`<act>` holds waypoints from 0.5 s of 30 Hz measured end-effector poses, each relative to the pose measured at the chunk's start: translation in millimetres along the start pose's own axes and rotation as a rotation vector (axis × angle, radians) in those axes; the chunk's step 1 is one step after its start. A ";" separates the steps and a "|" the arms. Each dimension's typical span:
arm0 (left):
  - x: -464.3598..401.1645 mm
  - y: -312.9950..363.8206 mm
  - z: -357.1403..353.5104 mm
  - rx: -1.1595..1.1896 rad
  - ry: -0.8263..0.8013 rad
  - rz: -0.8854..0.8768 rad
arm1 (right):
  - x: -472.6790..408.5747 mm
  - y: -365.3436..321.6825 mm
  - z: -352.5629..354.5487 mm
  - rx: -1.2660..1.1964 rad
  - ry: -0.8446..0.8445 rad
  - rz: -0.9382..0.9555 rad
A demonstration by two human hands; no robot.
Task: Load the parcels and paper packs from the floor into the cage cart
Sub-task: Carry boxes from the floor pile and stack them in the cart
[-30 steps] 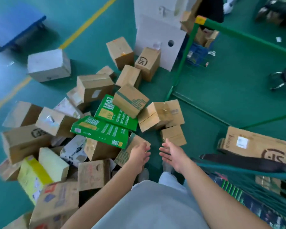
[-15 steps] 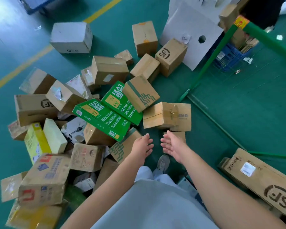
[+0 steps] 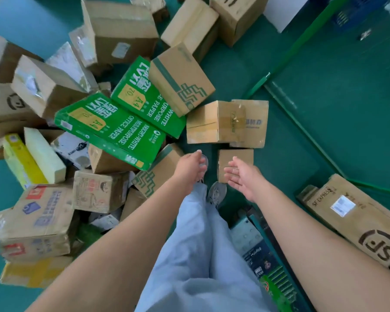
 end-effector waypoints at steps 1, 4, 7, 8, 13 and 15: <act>-15.9 6.5 -4.1 -0.031 -0.010 0.021 | -12.0 -7.0 5.8 -0.002 0.009 -0.002; -79.1 21.8 -16.2 -0.089 0.003 0.054 | -59.2 -27.2 29.5 -0.001 0.030 -0.018; -137.4 33.2 -28.0 -0.203 -0.014 0.075 | -107.0 -43.1 56.0 0.015 0.060 -0.040; -157.3 35.8 -31.8 -0.236 -0.019 0.089 | -124.9 -47.2 65.8 0.024 0.071 -0.051; -242.9 39.3 -40.2 -0.329 -0.029 0.145 | -197.7 -62.4 110.2 0.108 0.111 -0.083; -274.6 37.6 -39.2 -0.366 -0.019 0.147 | -228.2 -64.8 125.3 0.152 0.120 -0.105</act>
Point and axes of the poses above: each hand's wrist, its own x-axis away from the middle knuckle, its own z-axis out of the back of the hand, y = z × x, the point moved 1 cm from there along -x, towards the middle knuckle, and after that the axes turned 15 degrees about -y, right-handed, at the moved point
